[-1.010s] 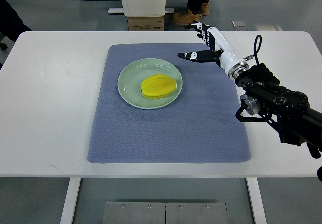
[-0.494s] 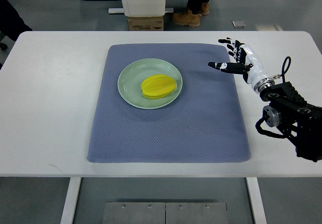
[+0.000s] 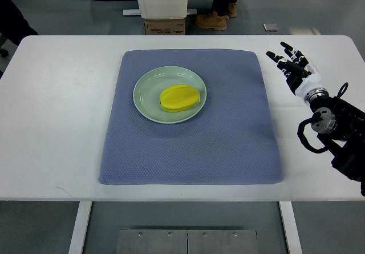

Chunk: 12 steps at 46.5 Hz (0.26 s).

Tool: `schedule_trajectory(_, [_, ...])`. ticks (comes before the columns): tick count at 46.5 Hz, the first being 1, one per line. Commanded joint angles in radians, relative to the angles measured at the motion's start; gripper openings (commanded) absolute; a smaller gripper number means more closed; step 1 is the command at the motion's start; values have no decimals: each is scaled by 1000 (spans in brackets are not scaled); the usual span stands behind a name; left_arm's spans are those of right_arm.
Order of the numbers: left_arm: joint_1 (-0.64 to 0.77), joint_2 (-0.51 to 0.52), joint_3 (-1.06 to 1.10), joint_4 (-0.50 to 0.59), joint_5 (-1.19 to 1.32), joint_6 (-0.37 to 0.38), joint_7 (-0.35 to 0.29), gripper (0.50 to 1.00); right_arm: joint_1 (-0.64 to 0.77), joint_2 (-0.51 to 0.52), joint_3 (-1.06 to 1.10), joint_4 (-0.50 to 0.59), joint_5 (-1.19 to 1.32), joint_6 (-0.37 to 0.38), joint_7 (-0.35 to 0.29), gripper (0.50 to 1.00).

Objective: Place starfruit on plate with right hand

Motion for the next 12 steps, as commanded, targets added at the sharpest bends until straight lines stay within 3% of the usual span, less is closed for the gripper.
schedule_trajectory(1, [0, 0, 0, 0, 0, 0, 0, 1000, -9, 0, 8, -2, 0, 6, 0, 1000])
schedule_trajectory(12, [0, 0, 0, 0, 0, 0, 0, 1000, -20, 0, 10, -28, 0, 6, -2, 1000])
